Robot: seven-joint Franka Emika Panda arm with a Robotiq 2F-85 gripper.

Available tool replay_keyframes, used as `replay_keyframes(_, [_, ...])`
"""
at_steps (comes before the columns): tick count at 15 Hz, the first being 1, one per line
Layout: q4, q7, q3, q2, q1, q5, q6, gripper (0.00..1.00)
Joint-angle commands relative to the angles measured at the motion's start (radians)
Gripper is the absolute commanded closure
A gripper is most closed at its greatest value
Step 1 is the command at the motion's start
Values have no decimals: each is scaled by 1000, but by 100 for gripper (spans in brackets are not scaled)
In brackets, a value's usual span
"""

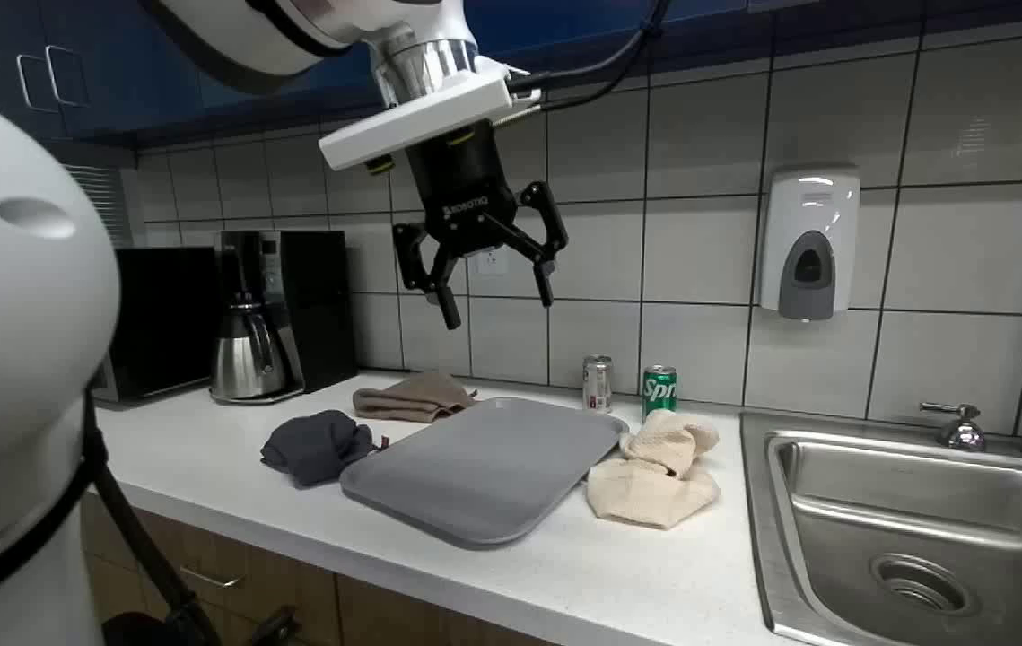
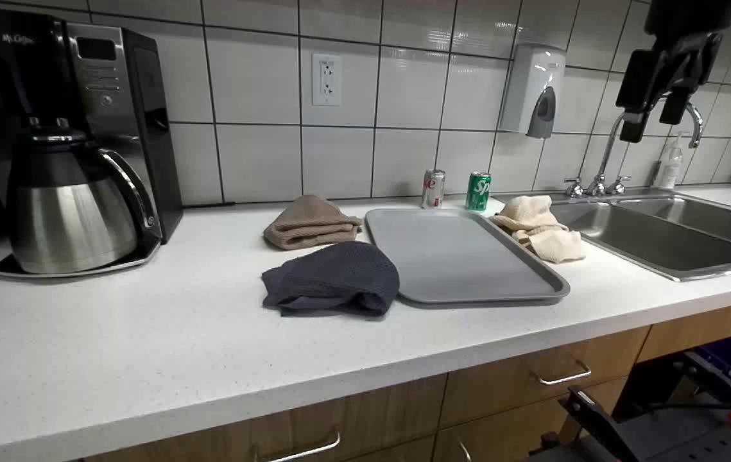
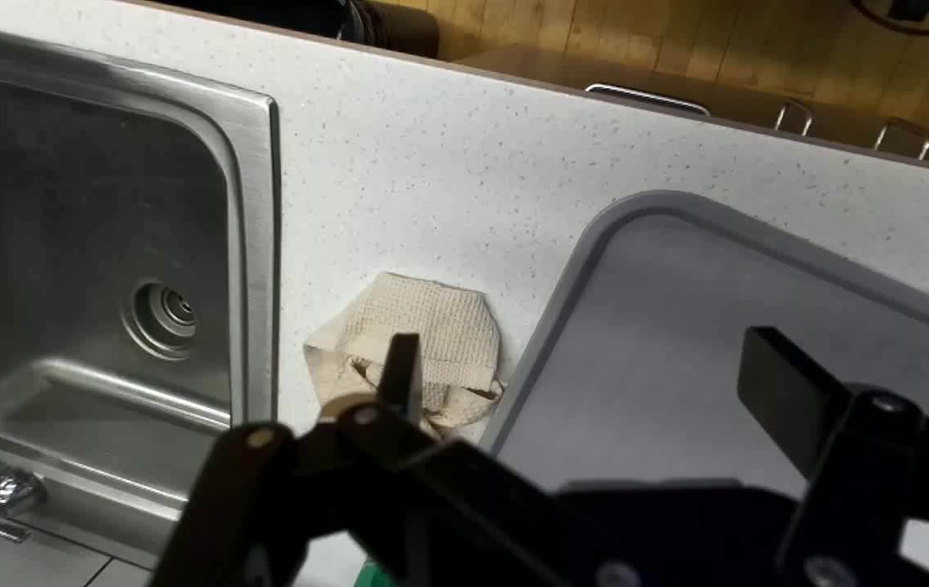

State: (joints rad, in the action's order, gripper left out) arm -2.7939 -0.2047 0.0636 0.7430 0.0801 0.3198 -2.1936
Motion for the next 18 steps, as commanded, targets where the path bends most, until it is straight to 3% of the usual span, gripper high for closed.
replay_keyframes(1, [2,1,1,-2,-2,0,4,0])
replay_keyframes(9, [6,9,-1,-11,-5,-6,-1,0])
replay_keyframes(18, [33,93,2,-99,17,-16,-96,0])
